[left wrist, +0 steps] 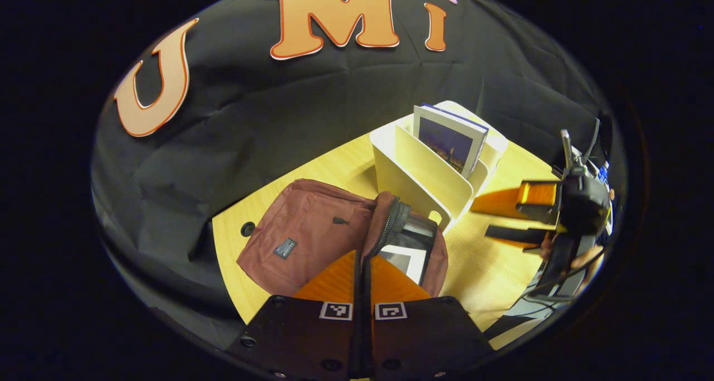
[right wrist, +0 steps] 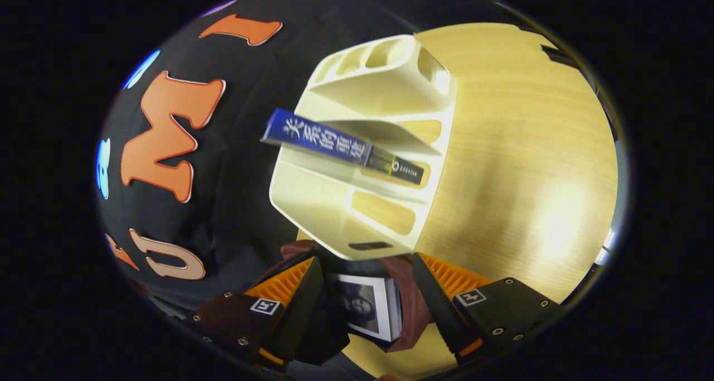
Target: Open the schoolbag, grab two books from the bookshelf and put them into the schoolbag.
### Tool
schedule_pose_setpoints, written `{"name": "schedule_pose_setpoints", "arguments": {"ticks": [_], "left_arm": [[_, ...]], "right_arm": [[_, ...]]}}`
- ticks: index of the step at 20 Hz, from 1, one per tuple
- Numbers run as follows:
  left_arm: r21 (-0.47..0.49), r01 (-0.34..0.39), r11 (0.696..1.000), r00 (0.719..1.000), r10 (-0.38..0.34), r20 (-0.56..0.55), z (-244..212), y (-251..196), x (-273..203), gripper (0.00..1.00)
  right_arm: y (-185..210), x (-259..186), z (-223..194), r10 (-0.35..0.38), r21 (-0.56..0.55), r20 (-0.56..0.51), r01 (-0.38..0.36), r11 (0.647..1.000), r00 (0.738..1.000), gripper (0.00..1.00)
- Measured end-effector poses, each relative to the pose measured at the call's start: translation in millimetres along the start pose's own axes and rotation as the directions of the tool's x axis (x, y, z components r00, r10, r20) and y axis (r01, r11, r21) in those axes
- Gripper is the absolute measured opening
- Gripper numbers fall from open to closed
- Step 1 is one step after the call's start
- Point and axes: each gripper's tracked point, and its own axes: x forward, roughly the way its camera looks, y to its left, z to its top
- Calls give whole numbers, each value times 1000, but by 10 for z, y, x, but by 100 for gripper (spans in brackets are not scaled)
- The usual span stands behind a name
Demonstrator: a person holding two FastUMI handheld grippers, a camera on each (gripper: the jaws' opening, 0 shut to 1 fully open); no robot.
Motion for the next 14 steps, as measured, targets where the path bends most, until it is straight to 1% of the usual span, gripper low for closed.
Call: {"name": "schedule_pose_setpoints", "arguments": {"ticks": [2, 5, 7, 8, 10, 11, 12, 14], "left_arm": [[20, -12, 1000, 1000, 12, 3, -15, -5, 15, 1], [23, -16, 1000, 1000, 15, 12, 5, -43, 3, 1], [6, -12, 1000, 1000, 12, 15, -3, -68, 0, 1], [-6, -9, 1000, 1000, 9, 16, -2, -80, 8, 1], [-19, -5, 1000, 1000, 5, 13, -40, -124, 22, 0], [-25, -4, 1000, 1000, 5, 11, -55, -151, 23, 0], [-29, -5, 1000, 1000, 6, 11, -53, -165, 26, 1], [-39, -7, 999, 1000, 7, 14, -51, -193, 28, 1]], "right_arm": [[92, -187, 304, 20, -79, 67, -14, 997, 998, 97], [333, -440, 806, 52, -177, 183, -20, 984, 982, 97], [470, -545, 1068, 49, -262, 225, 12, 965, 973, 97], [558, -588, 1175, 48, -318, 245, 33, 948, 968, 97], [738, -614, 1372, 26, -429, 263, 93, 899, 965, 97], [828, -589, 1408, 10, -496, 256, 122, 860, 967, 97], [904, -544, 1438, -18, -559, 246, 157, 814, 969, 97], [1088, -430, 1396, -67, -675, 209, 194, 712, 976, 97]]}}
